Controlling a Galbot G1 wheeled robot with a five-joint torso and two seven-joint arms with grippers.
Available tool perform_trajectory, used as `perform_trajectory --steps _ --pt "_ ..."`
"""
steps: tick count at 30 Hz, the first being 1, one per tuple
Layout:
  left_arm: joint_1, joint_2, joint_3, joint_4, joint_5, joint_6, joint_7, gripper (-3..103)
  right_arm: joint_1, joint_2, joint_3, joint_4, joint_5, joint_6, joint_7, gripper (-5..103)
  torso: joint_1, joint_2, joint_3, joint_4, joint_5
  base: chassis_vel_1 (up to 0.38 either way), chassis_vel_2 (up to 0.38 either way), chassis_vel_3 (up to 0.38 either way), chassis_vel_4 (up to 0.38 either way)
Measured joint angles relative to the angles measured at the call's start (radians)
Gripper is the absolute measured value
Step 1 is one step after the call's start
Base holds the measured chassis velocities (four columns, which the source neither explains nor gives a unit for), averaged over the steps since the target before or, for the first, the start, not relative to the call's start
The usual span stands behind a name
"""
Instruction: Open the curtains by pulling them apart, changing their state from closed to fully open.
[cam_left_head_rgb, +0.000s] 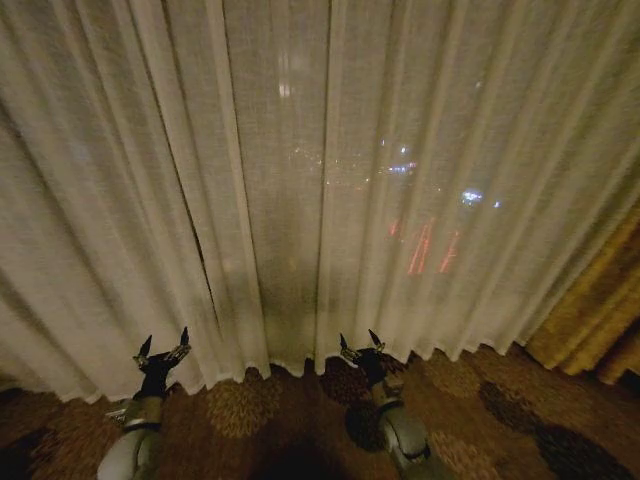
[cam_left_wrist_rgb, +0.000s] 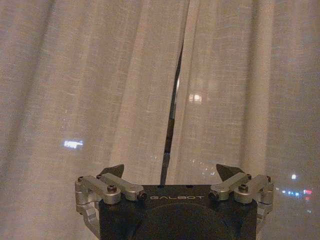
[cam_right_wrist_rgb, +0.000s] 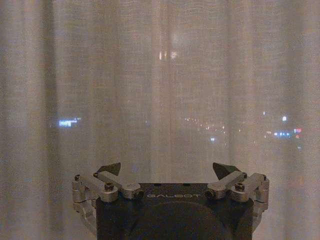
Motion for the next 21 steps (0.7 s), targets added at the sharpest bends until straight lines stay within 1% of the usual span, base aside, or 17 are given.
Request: perform_trajectory --steps 2,6,8,10,12,16,21 --pt "0.000 0.000 0.000 0.000 0.000 0.000 0.000 100 -0.001 0.001 0.000 0.003 0.000 0.005 0.002 100 -0.001 0.000 0.000 0.0000 -0.0008 -0.300 0.390 0.262 -0.411" --pt "0.000 0.000 0.000 0.000 0.000 0.000 0.000 100 0.002 0.004 -0.004 -0.001 0.016 0.030 0.000 100 -0.001 0.000 0.000 -0.0002 -0.0002 -0.241 0.406 0.249 -0.398" --pt "0.000 0.000 0.000 0.000 0.000 0.000 0.000 100 0.002 0.005 -0.004 -0.004 0.023 0.049 -0.029 100 0.000 0.000 0.000 0.0000 -0.0010 -0.263 0.376 0.291 -0.364" --pt "0.000 0.000 0.000 0.000 0.000 0.000 0.000 100 0.003 0.006 -0.005 -0.009 0.023 0.062 -0.032 100 0.000 0.000 0.000 0.0002 -0.0009 -0.255 0.367 0.281 -0.327" --pt "0.000 0.000 0.000 0.000 0.000 0.000 0.000 100 0.010 0.010 -0.006 -0.019 0.027 0.088 -0.031 100 0.000 0.000 0.000 0.0001 0.0001 -0.231 0.325 0.245 -0.313" --pt "0.000 0.000 0.000 0.000 0.000 0.000 0.000 100 0.021 0.011 -0.003 -0.026 0.009 0.096 -0.019 100 0.001 0.000 0.000 -0.0002 -0.0006 -0.183 0.135 0.195 -0.123" --pt "0.000 0.000 0.000 0.000 0.000 0.000 0.000 100 0.032 0.009 -0.005 -0.029 -0.014 0.083 0.001 100 -0.001 0.000 0.000 -0.0002 -0.0003 -0.046 0.014 0.016 -0.004"
